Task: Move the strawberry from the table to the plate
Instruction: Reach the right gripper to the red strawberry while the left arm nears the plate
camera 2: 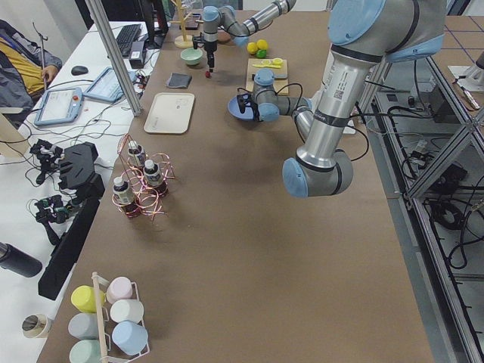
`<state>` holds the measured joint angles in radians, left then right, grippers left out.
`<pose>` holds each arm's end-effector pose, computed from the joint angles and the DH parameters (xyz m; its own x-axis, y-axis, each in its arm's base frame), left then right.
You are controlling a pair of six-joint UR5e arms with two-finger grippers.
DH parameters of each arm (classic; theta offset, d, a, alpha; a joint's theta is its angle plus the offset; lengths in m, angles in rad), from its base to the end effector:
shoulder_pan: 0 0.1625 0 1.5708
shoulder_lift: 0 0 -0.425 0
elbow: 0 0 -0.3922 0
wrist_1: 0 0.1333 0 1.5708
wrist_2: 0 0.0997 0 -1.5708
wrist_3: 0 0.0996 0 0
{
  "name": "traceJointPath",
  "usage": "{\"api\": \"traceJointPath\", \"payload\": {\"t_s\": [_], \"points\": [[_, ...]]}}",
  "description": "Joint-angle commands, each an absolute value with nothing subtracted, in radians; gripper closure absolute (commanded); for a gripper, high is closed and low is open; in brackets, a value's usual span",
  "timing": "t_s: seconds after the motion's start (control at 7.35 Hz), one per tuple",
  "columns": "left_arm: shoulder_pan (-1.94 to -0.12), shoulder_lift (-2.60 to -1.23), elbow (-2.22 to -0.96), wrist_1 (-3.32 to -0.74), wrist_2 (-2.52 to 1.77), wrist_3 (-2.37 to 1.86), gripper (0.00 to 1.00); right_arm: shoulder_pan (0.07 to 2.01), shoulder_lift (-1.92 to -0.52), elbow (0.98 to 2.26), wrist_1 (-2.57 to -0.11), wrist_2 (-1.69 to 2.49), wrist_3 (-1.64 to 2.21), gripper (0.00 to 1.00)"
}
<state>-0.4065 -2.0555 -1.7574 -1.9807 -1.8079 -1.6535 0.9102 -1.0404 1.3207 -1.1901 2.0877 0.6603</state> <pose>0.5420 -0.3530 0.2521 0.4144 -0.2658 -0.8704 0.2290 0.9561 -0.1830 -0.3777 -0.6231 0.4278 0.6922 -0.2282 0.6846 0.0757 0.9664 0.2456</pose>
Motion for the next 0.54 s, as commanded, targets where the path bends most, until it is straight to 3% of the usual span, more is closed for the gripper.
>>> {"api": "traceJointPath", "payload": {"t_s": [0.0, 0.14, 0.27, 0.41], "points": [[-0.396, -2.056, -1.763, -1.98, -1.799, -1.663, 1.0, 0.901, -0.991, 1.253, -1.186, 2.062, 0.66, 0.15], [-0.396, -2.057, -1.764, -1.98, -1.799, -1.663, 0.75, 0.9, -0.991, 1.249, -1.186, 2.062, 0.66, 0.22], [-0.396, -2.057, -1.766, -1.98, -1.798, -1.66, 0.24, 0.896, -0.991, 1.246, -1.186, 2.06, 0.66, 0.24], [-0.396, -2.059, -1.767, -1.98, -1.798, -1.66, 0.15, 0.893, -0.991, 1.243, -1.186, 2.059, 0.66, 0.25]]}}
